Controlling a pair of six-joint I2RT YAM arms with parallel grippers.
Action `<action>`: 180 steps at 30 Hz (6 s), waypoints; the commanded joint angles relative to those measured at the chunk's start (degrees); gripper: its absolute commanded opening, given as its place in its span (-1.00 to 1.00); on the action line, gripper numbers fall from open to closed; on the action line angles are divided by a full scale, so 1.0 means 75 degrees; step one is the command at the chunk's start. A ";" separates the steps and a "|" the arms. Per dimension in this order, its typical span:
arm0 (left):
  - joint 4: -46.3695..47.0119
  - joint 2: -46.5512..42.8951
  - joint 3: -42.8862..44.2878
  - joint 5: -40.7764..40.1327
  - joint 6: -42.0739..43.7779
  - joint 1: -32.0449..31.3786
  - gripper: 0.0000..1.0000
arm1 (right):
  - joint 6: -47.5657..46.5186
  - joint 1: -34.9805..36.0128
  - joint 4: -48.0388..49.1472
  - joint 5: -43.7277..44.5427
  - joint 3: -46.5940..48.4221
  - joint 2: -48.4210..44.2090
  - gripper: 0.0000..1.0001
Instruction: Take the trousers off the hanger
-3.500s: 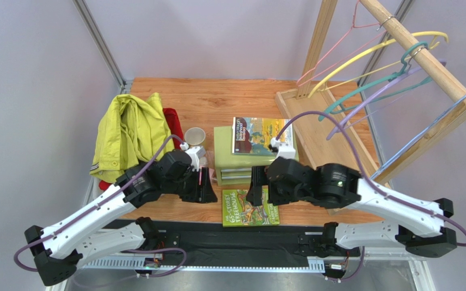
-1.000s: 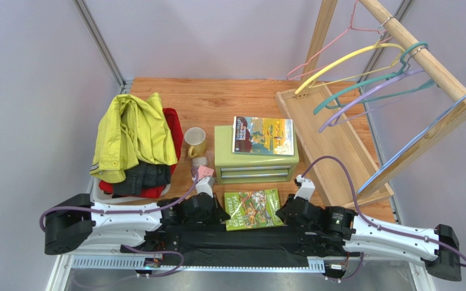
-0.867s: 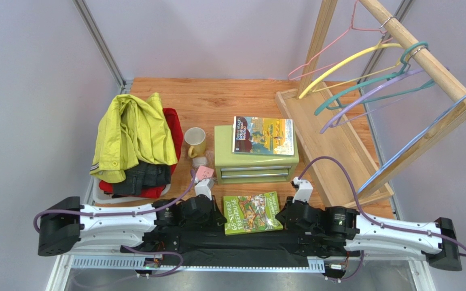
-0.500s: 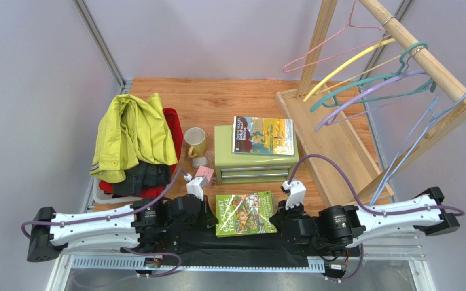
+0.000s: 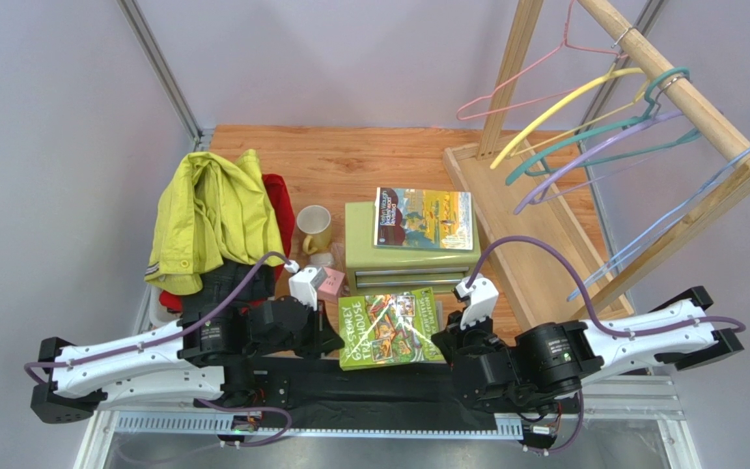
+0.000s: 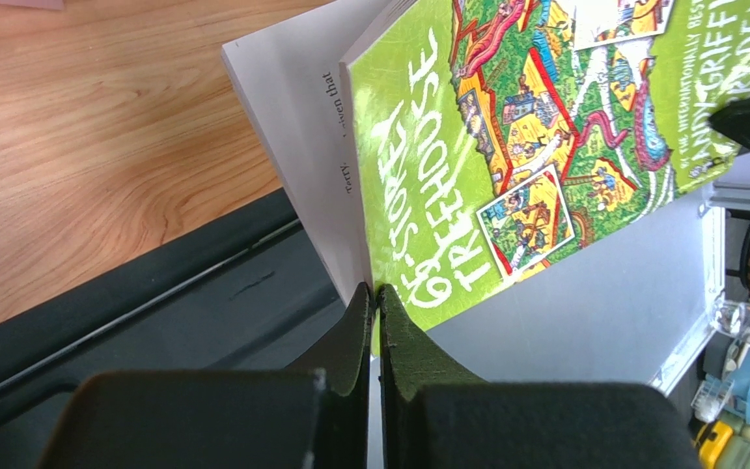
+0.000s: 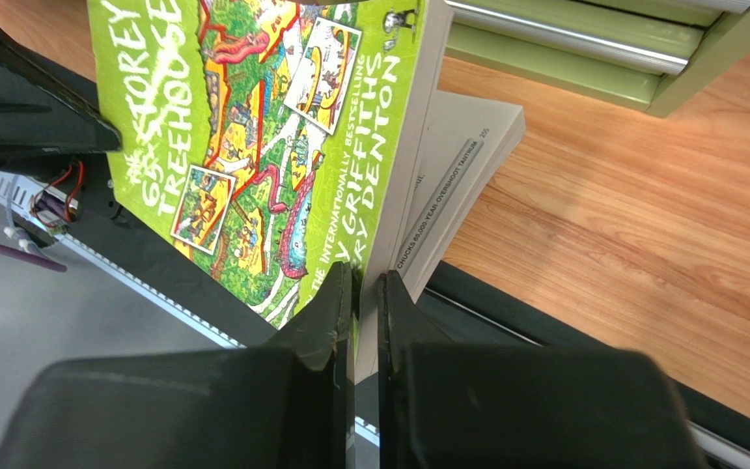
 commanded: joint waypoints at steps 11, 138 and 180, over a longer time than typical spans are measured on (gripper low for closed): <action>0.0886 0.0372 0.3012 -0.0197 0.0744 -0.0111 -1.00 | -0.1365 0.0224 0.1467 0.0812 0.2465 0.0881 -1.00; 0.4917 0.1968 -0.2715 0.1150 0.0969 0.1436 0.79 | 0.6918 -0.1910 0.2382 -0.4427 -0.4706 0.0378 0.02; -0.1221 -0.1057 0.3103 0.0625 0.2596 0.1975 0.96 | -0.1773 -0.1123 -0.0337 -0.1345 0.3948 0.1324 -1.00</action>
